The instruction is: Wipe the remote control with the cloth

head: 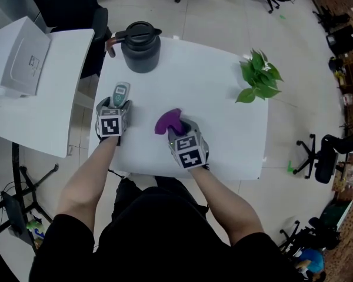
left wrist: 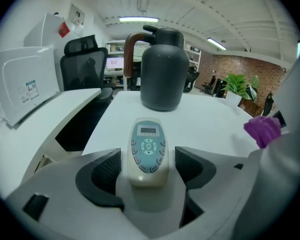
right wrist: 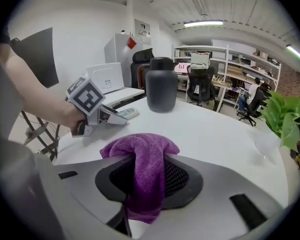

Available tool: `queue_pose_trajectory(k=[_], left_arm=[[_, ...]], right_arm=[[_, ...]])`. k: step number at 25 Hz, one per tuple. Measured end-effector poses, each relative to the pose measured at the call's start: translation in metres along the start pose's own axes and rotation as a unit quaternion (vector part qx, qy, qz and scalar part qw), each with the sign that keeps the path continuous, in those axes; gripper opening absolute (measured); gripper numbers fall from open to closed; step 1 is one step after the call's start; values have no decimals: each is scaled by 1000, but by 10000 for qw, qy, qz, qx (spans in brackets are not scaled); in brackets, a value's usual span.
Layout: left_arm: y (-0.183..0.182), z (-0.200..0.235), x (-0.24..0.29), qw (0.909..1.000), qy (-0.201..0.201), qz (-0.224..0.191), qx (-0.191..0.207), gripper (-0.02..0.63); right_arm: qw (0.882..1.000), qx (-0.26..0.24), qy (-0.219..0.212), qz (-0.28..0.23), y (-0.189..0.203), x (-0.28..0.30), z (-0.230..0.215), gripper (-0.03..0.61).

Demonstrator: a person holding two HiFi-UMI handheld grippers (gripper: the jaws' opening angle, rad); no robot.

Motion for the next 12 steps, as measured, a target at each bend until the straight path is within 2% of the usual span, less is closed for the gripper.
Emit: queue_pose_trajectory(k=[5,12], left_arm=[[11,10,-18,9999,-89,-108,-9,333],[28,6,-59,9995,94,-298,-48,333]], right_arm=[[9995,-58,99,284,9,31,-7,138],[9976,-224,119,644,15,51,-7,185]])
Point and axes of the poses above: the fingertips, and each gripper's own axes: x forward along the fingers, z to its left, y out of its underside, the point moved 2 cm from there along -x, backward along the fingers, and after that the axes turned 1 degree about x, right-handed, at the moved point
